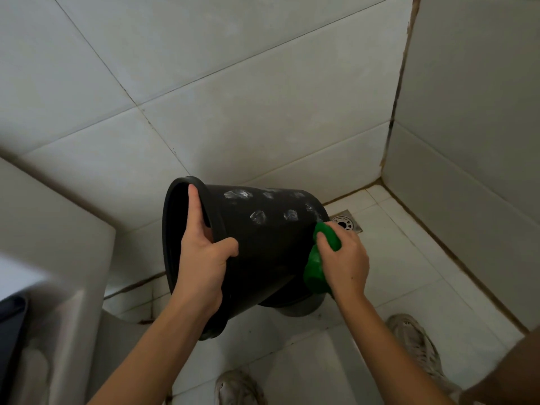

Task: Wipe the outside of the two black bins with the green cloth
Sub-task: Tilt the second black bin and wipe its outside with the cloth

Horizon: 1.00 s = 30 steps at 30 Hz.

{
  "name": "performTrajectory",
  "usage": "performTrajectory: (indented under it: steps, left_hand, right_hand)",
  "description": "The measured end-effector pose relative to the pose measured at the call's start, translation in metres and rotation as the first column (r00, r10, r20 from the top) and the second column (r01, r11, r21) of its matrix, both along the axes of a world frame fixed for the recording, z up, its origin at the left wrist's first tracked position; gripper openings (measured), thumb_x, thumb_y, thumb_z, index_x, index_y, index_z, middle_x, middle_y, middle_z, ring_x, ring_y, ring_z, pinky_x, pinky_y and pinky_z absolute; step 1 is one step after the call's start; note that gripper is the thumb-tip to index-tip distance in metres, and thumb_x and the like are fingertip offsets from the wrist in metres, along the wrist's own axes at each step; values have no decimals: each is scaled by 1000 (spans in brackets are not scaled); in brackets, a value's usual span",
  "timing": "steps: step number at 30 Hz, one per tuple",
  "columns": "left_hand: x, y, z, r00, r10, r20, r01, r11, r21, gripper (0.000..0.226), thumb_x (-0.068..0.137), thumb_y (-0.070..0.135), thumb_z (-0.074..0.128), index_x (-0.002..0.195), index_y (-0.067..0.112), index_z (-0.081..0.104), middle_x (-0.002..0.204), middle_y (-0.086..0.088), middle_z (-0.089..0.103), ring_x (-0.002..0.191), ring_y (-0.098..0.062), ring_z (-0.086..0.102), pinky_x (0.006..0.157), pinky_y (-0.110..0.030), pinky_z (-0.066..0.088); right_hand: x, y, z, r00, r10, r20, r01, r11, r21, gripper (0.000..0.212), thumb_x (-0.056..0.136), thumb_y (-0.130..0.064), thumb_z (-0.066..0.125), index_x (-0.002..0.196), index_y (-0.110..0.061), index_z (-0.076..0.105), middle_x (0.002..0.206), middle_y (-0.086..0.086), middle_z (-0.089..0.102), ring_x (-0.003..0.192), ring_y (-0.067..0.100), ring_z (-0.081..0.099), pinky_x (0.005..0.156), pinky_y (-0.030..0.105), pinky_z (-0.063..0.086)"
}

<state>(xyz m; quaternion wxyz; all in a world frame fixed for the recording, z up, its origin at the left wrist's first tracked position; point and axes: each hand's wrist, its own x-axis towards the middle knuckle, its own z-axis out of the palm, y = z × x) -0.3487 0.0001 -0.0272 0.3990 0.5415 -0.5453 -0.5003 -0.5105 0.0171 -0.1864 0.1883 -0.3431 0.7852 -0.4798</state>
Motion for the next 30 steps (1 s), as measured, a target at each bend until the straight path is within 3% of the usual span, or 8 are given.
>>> performTrajectory:
  steps: [7,12,15,18,21,25,27,30]
  left_hand:
    - [0,-1,2,1000,1,9,-1,1000,-5,109,77,-30,43,153,43,14,111,26,53,83,7,66,78,-28,55]
    - [-2,7,-1,998,-42,38,43,999,-26,108,79,-29,44,153,42,10,81,41,64,75,11,66,82,-33,55]
    - [1,4,0,998,-41,51,43,998,-41,107,80,-29,44,154,41,10,77,41,63,75,11,66,81,-32,56]
    - [5,1,-4,997,-44,70,48,997,-65,107,81,-27,46,153,43,10,97,37,59,85,12,65,81,-28,57]
    - [5,8,-10,985,-84,151,102,988,-118,108,83,-21,52,153,45,2,122,35,43,105,14,57,88,-21,54]
    - [9,14,-17,966,-102,236,140,979,-148,109,84,-19,53,152,43,-6,124,38,37,103,26,49,79,-4,48]
    - [13,14,-20,958,-104,267,144,981,-132,110,84,-18,53,152,43,-6,125,33,42,107,21,50,85,-11,51]
    - [19,17,-25,948,-129,292,157,985,-72,108,82,-18,56,153,45,5,136,12,49,118,-3,54,95,-28,51]
  right_hand:
    - [29,20,11,982,157,-108,-173,972,-161,44,87,-48,49,122,-24,64,98,-7,57,79,4,50,64,7,31]
    - [8,5,-4,996,-13,83,14,1000,-8,35,92,-36,58,126,-26,61,113,1,62,89,9,52,66,18,37]
    - [22,12,6,998,33,56,-29,997,-73,36,92,-31,61,126,-25,61,108,-3,58,81,2,48,65,11,33]
    - [33,21,6,992,126,-2,-125,982,-138,35,90,-28,64,125,-24,62,100,-6,56,78,-4,48,64,8,33]
    - [22,14,2,996,72,59,-67,995,-80,35,92,-30,62,126,-24,61,105,-4,59,82,3,48,65,8,31]
    - [13,16,-3,993,68,95,-59,994,-95,36,91,-29,63,127,-23,62,104,-6,58,88,5,49,67,9,33]
    - [13,17,-6,991,79,107,-69,994,-90,36,91,-29,63,126,-23,62,104,-5,60,88,6,51,68,9,33]
    - [17,20,-11,990,74,121,-65,995,-71,36,91,-30,62,127,-24,62,103,-3,61,88,7,53,66,9,34]
